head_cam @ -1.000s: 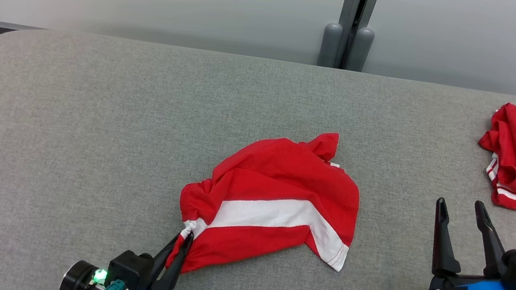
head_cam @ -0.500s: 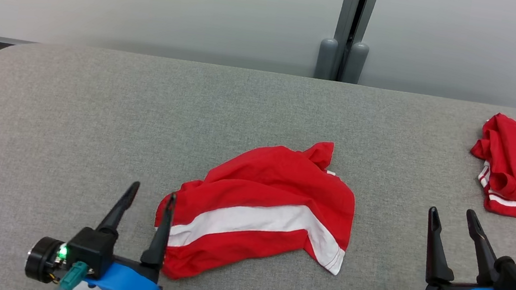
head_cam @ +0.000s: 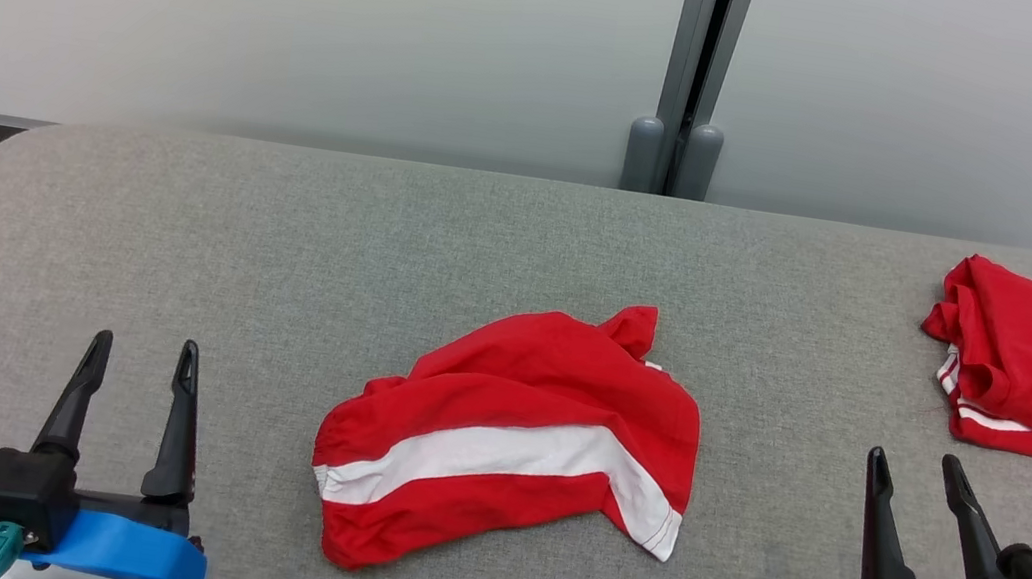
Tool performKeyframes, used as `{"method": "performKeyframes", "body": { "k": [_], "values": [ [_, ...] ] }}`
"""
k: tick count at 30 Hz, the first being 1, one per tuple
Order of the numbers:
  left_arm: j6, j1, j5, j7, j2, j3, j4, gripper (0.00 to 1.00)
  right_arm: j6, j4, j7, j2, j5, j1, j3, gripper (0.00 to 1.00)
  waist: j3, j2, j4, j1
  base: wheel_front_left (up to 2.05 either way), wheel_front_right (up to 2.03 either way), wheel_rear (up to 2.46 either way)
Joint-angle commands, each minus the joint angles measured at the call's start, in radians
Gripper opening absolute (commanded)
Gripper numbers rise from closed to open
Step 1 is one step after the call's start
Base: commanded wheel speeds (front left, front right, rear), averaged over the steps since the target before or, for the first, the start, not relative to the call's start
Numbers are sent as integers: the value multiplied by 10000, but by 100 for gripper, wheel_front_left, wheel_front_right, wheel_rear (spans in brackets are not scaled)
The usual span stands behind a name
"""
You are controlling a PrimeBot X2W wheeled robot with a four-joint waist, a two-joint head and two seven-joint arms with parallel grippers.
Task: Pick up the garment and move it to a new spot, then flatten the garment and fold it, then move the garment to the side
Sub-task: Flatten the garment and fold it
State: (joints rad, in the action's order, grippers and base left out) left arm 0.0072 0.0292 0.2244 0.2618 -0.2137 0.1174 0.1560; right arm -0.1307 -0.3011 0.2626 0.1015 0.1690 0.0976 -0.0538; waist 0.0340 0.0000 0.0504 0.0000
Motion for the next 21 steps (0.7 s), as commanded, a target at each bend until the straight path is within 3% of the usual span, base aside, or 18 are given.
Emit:
{"method": "performKeyframes", "body": {
  "k": [1,12,21],
  "values": [
    [-114,-92,-77,44,-50,-115,22,100,-1,-13,25,-31,14,-137,-38,100,-51,0,-9,0,0,0,0],
    [-769,-518,-341,44,62,-794,204,100,-1,118,-77,-266,-157,-749,-251,100,-327,0,-63,0,0,0,0],
    [-1003,-493,-508,44,292,-990,306,100,-1,326,-356,-387,-266,-750,-112,100,-327,0,-55,0,0,0,0]
  ]
}}
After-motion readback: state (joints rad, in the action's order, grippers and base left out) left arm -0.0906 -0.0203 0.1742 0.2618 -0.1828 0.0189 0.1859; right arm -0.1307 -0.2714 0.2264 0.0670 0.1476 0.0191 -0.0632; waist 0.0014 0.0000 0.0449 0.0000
